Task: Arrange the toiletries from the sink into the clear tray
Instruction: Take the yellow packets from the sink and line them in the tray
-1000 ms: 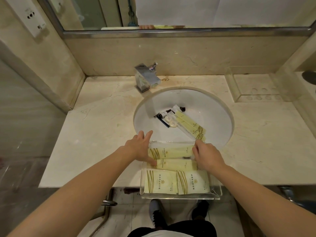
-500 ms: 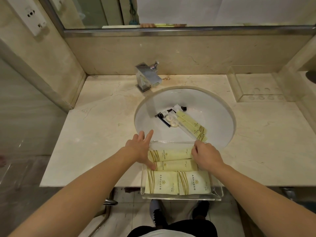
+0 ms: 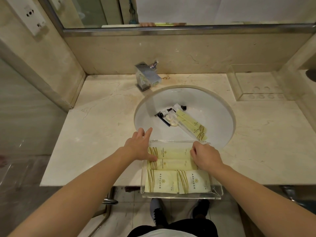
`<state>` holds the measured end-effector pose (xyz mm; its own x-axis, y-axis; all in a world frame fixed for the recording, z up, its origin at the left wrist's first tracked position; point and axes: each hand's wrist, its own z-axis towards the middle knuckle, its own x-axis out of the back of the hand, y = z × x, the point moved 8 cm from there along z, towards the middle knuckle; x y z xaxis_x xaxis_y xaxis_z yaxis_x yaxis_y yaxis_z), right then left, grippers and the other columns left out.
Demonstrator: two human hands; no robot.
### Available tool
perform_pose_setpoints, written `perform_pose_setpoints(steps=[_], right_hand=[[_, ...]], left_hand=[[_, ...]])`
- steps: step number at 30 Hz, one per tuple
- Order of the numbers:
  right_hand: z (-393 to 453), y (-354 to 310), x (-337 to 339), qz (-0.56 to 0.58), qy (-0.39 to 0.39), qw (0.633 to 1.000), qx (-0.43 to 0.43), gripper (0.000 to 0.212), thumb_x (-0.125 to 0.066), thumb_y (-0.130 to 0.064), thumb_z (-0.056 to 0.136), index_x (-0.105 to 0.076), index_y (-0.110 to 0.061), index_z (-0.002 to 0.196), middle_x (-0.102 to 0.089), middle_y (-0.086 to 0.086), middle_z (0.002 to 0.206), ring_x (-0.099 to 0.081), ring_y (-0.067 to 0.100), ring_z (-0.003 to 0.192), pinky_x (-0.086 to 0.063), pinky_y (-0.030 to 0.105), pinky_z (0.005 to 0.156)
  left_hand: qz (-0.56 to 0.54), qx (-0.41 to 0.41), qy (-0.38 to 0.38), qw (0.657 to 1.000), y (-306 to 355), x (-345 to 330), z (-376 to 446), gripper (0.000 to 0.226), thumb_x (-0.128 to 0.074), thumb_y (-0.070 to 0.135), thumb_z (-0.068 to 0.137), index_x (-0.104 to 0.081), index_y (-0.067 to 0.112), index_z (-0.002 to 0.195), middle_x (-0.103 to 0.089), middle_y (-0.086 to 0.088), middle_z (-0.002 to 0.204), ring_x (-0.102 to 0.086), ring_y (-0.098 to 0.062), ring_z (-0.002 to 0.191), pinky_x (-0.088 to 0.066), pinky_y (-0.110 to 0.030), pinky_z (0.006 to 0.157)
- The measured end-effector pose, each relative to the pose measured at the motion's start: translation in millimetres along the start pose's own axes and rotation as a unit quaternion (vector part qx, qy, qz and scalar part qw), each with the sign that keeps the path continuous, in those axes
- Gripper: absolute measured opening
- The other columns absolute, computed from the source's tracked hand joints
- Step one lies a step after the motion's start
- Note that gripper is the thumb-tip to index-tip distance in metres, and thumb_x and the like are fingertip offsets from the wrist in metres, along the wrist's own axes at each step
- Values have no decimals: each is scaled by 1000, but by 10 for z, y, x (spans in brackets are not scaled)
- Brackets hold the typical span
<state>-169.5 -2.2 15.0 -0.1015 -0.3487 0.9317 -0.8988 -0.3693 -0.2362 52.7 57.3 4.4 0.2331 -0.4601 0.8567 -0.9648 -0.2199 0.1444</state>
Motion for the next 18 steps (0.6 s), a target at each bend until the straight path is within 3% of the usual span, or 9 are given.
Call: perform_pose_setpoints(steps=[5, 11, 18], right_hand=[[-17, 2, -29, -23, -3, 1000, -1, 23, -39, -31, 97, -56, -17, 92, -64, 2, 84, -60, 24, 76, -47, 34, 70], [5, -11, -34, -19, -25, 1000, -1, 25, -40, -32, 94, -55, -19, 80, -64, 3, 82, -59, 24, 75, -49, 35, 73], [-48, -20, 111, -25, 47, 998, -32, 28, -51, -42, 91, -57, -15, 92, -66, 4, 83, -62, 25, 76, -51, 34, 66]], left_hand=[[8, 0, -13, 1000, 0, 0, 10, 126, -75, 68, 60, 1, 27, 152, -26, -8, 141, -37, -28, 128, -48, -43, 97], [-33, 18, 4, 999, -94, -24, 37, 101, -56, 69, 78, -5, 25, 152, -26, -9, 144, -35, -30, 131, -45, -45, 99], [-30, 30, 5, 999, -97, -9, 40, 103, -61, 67, 76, -7, 23, 151, -26, -9, 143, -35, -30, 130, -46, -45, 98]])
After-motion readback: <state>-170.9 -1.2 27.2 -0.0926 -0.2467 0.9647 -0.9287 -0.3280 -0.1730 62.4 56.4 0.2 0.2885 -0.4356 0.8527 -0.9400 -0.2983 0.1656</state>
